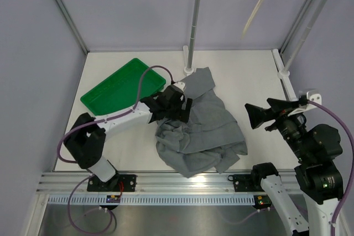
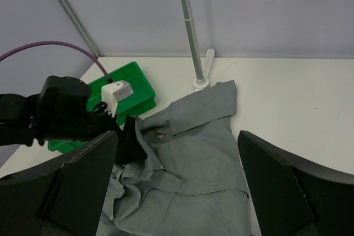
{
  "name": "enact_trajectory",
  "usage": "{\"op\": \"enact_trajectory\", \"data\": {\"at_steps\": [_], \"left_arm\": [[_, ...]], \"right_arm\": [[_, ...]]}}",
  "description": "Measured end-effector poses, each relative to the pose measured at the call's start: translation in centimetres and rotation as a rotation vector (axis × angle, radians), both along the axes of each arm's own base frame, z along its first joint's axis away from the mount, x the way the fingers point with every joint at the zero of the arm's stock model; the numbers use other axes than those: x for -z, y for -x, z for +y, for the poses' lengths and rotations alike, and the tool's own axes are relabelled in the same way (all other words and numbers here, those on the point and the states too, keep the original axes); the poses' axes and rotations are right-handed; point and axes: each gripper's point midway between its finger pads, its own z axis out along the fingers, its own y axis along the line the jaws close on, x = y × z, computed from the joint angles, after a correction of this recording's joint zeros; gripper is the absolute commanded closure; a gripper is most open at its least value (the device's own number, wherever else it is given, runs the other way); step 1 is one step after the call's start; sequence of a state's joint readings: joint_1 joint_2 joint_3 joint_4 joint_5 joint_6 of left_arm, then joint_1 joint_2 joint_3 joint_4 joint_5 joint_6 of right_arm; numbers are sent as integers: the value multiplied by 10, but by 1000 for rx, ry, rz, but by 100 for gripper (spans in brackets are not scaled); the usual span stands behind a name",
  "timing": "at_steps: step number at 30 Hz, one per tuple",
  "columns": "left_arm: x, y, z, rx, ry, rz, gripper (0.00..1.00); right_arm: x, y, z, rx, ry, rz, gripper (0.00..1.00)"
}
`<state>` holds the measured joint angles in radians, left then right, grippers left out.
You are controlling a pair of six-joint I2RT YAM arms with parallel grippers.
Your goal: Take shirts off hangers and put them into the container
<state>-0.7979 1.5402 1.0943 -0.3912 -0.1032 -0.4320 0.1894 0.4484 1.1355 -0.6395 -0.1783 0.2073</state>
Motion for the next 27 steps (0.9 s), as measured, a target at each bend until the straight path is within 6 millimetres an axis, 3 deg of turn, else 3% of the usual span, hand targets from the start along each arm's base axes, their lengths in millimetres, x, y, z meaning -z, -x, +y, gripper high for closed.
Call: {"op": "enact_trajectory", "data": {"at_steps": [6,9,12,13,15,17,23,27], "left_arm": [[67,-1,0,-68,-121,98,1],[88,4,-2,-87,-152,130,10],[96,6,-5,-105,-173,122,31],[96,7,-8,-104,-174,116,46],[97,9,-12,-115,-170,108,65],[98,10,-16,-123,-158,102,100],[98,13,-16,-131,-134,72,100],[82,21,5,-143,-188,61,100]], "right_arm": [[27,10,7,-52,4,21,0],[30,17,6,-52,1,2,1],[28,22,5,-53,-2,-18,1],[27,23,5,-53,-3,-23,1],[28,25,5,-54,-4,-29,0],[29,26,5,-56,-4,-33,1],[33,30,3,-54,-5,-44,0],[32,31,1,-44,-6,-52,1]]}}
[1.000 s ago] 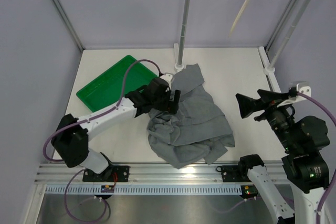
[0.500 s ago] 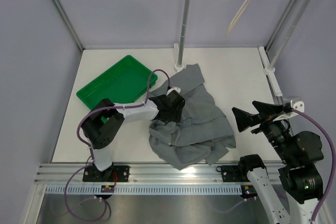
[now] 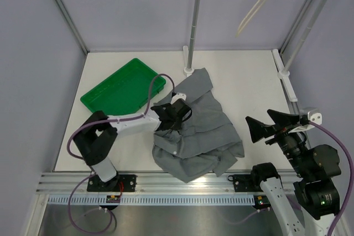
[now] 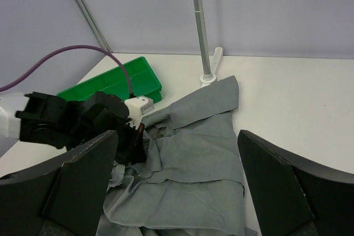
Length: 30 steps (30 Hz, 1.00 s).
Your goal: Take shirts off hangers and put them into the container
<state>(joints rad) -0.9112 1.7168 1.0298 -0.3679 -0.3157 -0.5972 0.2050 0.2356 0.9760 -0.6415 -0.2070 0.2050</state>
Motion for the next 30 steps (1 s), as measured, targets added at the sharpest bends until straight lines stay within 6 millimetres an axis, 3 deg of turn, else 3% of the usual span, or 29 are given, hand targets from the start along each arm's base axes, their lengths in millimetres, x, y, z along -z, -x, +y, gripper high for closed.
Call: {"op": "enact_trajectory", "data": {"at_steps": [4,9,12,15,22,26,30], "left_arm": [[-60,-4,22,-5,-41,-98,100],[-187,-38,37,-45,4,-336,100],[-246,-53,69,-105,15,-448,100],[-284,-69,113,-186,-22,-521,100],[-321,-94,183,-308,-141,-593,100],[-319,-106,210,-369,-201,-606,100],[-297,-120,237,-446,-264,-607,100]], "right_arm": [[0,1,-2,9,-2,-5,0],[2,0,-3,16,0,-3,0],[2,1,-5,27,0,-3,1],[2,2,-6,28,2,-6,0],[3,2,-6,31,6,-4,1],[3,3,-8,36,5,-8,0],[4,3,-8,39,6,-11,0]]}}
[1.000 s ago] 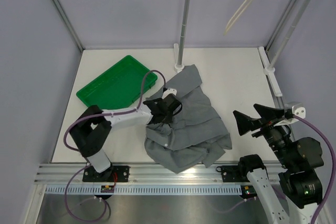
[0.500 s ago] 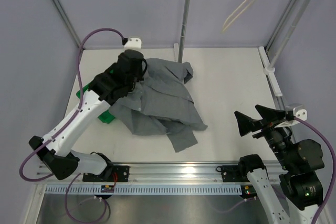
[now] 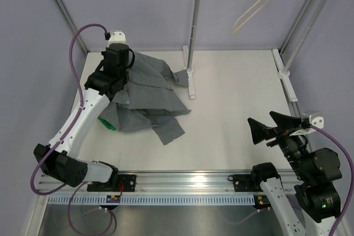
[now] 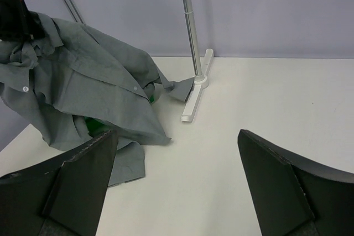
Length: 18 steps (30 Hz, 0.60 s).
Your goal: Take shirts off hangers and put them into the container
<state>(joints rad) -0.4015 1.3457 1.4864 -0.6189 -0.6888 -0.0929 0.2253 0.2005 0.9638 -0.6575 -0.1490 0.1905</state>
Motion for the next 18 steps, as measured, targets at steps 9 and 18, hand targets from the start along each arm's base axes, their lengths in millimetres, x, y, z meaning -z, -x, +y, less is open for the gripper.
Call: {"op": "enact_trajectory", "data": {"at_steps": [9,18], "left_arm": [[123,-39,33,-102,-81,175,100],[232,-56,53,-145,-70,416,99]], "right_arm": [[3,2,-1,0,1,-6,1],[6,1,-2,1,7,-3,0]]}}
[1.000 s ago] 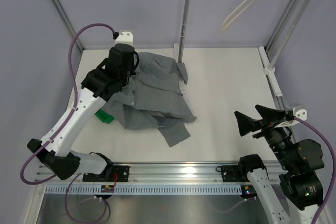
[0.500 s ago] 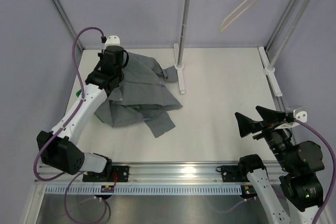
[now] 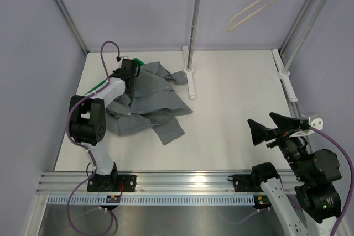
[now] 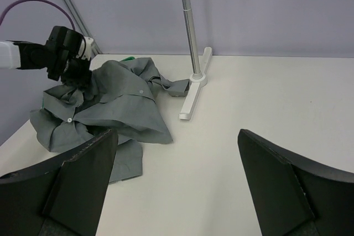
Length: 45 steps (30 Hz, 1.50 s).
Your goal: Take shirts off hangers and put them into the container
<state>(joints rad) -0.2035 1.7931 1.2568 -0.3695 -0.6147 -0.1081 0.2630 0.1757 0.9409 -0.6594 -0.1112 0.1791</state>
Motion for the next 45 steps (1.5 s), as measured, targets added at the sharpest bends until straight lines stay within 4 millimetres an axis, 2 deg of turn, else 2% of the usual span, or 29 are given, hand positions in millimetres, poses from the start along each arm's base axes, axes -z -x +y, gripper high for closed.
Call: {"op": "enact_trajectory", "data": {"at_steps": [3,5,9,10,11,12,16,19,21,23,25,28,31,34,35,37,39,42,45], "left_arm": [[26,-2,-1,2,19,73,94],[36,-4,-2,2,35,104,89],[47,-8,-1,-8,61,147,72],[50,-9,0,-13,67,155,56],[53,-9,0,-17,73,163,49],[57,-9,0,-22,83,171,35],[59,-4,1,-23,95,192,11],[52,-3,1,-23,110,189,6],[40,-2,-2,-17,127,179,2],[18,-4,-6,-10,152,146,1],[-13,-9,-11,2,185,79,1],[-73,-11,-22,31,243,-53,1],[-124,1,-34,72,308,-163,1],[-156,24,-58,141,366,-225,1],[-161,34,-69,168,383,-236,1],[-157,60,-98,243,423,-220,1],[-141,86,-128,313,455,-177,1],[-100,126,-162,382,476,-67,1],[-54,165,-175,388,491,38,1]], "right_arm": [[1,-1,-1,6,1,2,1],[2,-2,-1,8,3,4,1],[3,-2,-1,7,3,6,0],[4,-2,-1,6,4,7,0],[4,-2,-1,6,4,8,1],[4,-2,-1,6,4,8,1],[4,-1,-1,4,2,4,0],[5,0,-1,4,1,0,1],[5,0,-1,4,1,-1,0],[5,0,-1,4,1,-1,0],[5,0,-1,4,1,-1,0],[7,-1,-1,3,2,2,1],[7,-1,-1,4,1,2,1],[7,0,-1,4,1,1,0],[7,0,-1,3,1,0,0],[7,0,-1,3,0,0,1],[9,-1,-1,2,1,3,1],[9,-1,-1,1,2,5,1],[10,-1,-1,1,1,5,1]]}}
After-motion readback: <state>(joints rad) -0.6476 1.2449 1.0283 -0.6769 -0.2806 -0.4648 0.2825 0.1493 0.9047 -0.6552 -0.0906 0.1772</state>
